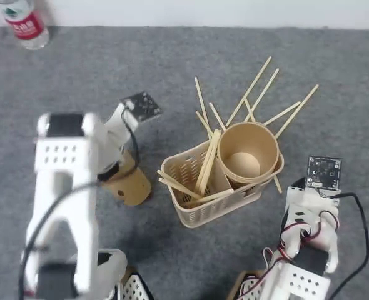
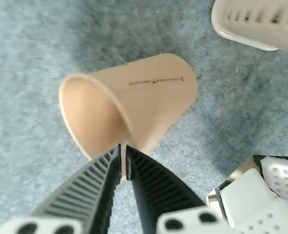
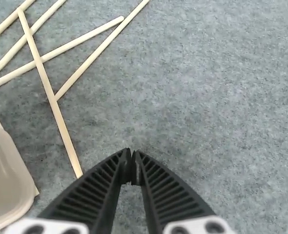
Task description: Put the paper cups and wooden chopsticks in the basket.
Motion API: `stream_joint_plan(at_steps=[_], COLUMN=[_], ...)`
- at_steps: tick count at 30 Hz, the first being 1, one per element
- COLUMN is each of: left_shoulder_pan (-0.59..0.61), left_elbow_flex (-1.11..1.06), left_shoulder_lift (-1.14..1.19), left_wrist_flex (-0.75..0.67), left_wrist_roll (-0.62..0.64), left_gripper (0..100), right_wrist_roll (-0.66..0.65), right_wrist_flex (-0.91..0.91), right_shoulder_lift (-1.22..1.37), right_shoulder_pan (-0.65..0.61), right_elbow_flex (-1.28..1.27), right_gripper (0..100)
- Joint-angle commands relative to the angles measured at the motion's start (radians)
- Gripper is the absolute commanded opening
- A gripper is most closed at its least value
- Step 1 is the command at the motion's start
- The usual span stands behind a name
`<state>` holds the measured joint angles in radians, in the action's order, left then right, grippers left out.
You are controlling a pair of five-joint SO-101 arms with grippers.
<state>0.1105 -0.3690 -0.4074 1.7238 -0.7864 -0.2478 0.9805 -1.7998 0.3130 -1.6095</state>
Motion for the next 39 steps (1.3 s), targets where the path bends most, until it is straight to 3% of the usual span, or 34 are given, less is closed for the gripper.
stream_joint_plan(at_steps=[1,7,10,13,17,20,24,27,35,39], left_shoulder_pan=[-0.015,-0.157,-0.158,0.002,0.284,0.410,0.477,0.523,0.585,0.582], left_elbow_flex=[-0.081,-0.237,-0.214,-0.130,-0.131,-0.239,-0.398,-0.437,-0.433,-0.432], left_shoulder_lift=[-0.261,-0.431,-0.499,-0.555,-0.568,-0.528,-0.445,-0.376,-0.127,0.041], left_wrist_flex=[0.034,0.029,-0.012,-0.140,-0.494,-0.697,-0.905,-1.037,-1.149,-1.149], left_wrist_roll=[-0.011,-0.006,-0.006,0.054,0.261,0.341,0.358,0.460,0.608,0.615], left_gripper=[1,1,1,1,1,2,2,2,2,2], right_wrist_roll=[-0.012,-0.012,-0.014,-0.014,-0.014,-0.014,-0.014,-0.014,-0.014,-0.014], right_wrist_flex=[-0.022,-0.021,-0.022,-0.022,-0.022,-0.022,-0.022,-0.022,-0.022,-0.022], right_shoulder_lift=[-0.013,-0.013,-0.013,-0.013,-0.013,-0.013,-0.013,-0.013,-0.013,-0.013], right_shoulder_pan=[-0.012,-0.012,-0.012,-0.012,-0.012,-0.012,-0.012,-0.012,-0.012,-0.012], right_elbow_flex=[0.006,0.002,-0.002,-0.002,-0.002,-0.002,-0.002,-0.002,-0.002,-0.002], right_gripper=[0.8,0.8,0.8,0.8,0.8,0.8,0.8,0.8,0.8,0.8])
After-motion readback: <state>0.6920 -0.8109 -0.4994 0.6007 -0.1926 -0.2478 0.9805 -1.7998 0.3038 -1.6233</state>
